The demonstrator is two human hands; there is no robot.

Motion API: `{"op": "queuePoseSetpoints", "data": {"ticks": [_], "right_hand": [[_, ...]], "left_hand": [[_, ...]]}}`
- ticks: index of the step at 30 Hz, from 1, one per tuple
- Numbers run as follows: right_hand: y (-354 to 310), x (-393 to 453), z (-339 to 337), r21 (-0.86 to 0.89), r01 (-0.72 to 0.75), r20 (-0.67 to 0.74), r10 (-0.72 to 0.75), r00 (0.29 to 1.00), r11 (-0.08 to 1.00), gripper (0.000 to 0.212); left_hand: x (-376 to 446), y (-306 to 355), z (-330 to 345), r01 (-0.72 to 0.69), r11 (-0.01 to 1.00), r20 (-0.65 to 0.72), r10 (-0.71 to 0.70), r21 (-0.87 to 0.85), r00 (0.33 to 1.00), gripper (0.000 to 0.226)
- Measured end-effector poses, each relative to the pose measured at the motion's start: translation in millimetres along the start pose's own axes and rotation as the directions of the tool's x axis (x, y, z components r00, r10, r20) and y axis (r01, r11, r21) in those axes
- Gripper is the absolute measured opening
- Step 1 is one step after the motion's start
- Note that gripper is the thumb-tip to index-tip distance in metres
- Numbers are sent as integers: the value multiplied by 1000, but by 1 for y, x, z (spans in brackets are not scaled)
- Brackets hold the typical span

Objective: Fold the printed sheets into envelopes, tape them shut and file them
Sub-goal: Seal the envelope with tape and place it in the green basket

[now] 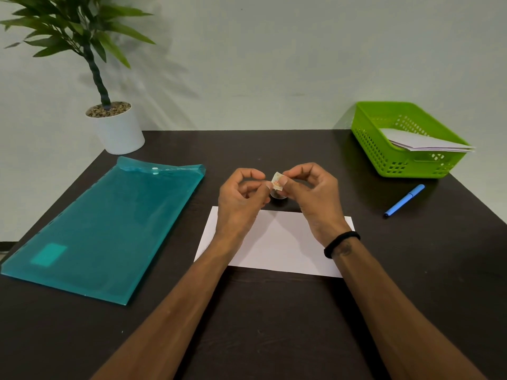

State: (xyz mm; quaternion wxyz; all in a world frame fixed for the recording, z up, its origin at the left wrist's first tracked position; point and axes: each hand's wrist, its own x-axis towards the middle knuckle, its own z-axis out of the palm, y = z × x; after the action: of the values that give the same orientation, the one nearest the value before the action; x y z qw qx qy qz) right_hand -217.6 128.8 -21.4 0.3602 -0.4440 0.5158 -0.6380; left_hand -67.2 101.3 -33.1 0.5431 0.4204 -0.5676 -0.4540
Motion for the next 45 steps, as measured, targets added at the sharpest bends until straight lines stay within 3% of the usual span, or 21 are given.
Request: {"op": "queuePoseSetpoints", "data": {"ticks": [6,11,18,32,39,45], "right_hand": [[0,1,-2,-30,-16,26,16,1000,999,22],[0,0,-3,-28,-48,73,50,996,998,21],[1,-2,-3,-27,-54,128,57,990,998,25],[5,1,-6,18,-49,123,47,991,999,27],[6,2,-8,-130,-8,93,20,995,991,33],[5,4,-10,-308,41,38,-30,999,951,37]], "left_hand": [[5,-5,0,-40,994,-3,40,100,999,15],[4,-7,0,-177,955,51,170,239,984,14],[3,-6,-1,-89,986,20,87,138,996,16],[3,-6,-1,-41,992,-9,42,116,999,20],[-1,-8,2,-154,947,17,156,280,988,23],[-5,-9,5,-214,924,46,210,318,977,27]]}}
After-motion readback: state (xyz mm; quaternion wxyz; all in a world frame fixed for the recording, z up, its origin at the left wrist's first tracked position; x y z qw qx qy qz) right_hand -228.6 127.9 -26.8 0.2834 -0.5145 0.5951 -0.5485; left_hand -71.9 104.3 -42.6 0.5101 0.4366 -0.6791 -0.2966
